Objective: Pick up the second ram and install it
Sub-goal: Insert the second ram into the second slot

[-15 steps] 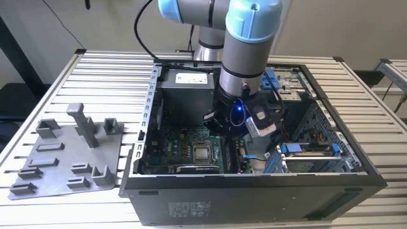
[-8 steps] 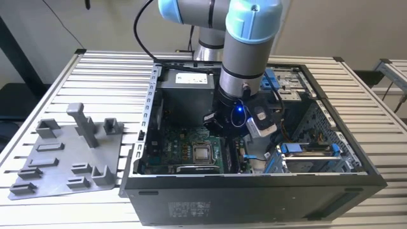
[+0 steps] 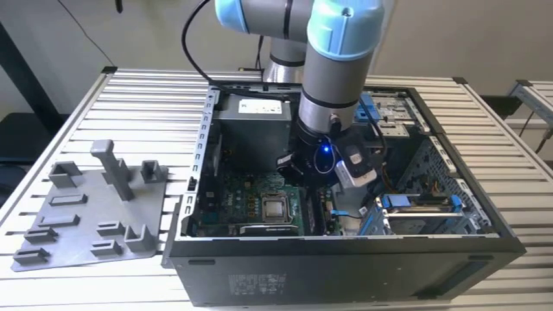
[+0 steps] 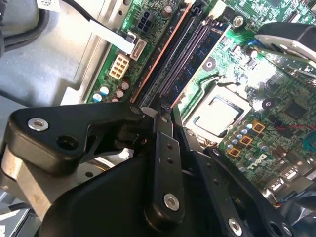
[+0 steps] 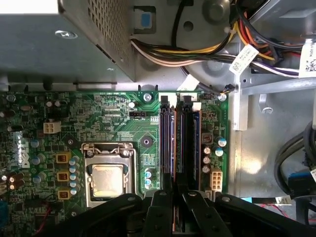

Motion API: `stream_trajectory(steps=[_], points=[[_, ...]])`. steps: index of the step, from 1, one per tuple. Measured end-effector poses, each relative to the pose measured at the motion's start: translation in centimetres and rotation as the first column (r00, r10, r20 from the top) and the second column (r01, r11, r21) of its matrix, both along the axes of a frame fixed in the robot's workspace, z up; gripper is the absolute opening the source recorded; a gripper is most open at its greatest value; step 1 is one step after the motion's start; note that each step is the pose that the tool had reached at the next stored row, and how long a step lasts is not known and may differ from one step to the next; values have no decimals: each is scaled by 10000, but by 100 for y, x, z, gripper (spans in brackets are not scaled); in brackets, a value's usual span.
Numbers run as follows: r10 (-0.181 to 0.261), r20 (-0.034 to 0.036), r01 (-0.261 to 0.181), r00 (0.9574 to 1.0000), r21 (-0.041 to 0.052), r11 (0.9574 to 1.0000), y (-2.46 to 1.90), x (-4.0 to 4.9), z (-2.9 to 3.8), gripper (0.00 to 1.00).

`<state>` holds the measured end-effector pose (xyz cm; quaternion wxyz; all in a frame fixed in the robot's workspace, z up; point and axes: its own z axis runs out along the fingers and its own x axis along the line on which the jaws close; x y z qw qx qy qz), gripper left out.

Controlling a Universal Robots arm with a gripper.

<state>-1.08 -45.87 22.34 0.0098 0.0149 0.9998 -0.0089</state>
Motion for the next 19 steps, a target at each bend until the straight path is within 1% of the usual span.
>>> stream_trajectory(steps=[4, 11, 16, 19], points=[[2, -8, -2, 10000, 1, 10000, -9, 7, -5, 14], [1, -16, -1, 10000, -2, 10000, -10, 17, -19, 14], [3, -14, -3, 10000, -1, 10000, -7, 3, -23, 14], [4, -13, -4, 10000, -5, 10000, 4, 3, -27, 14]])
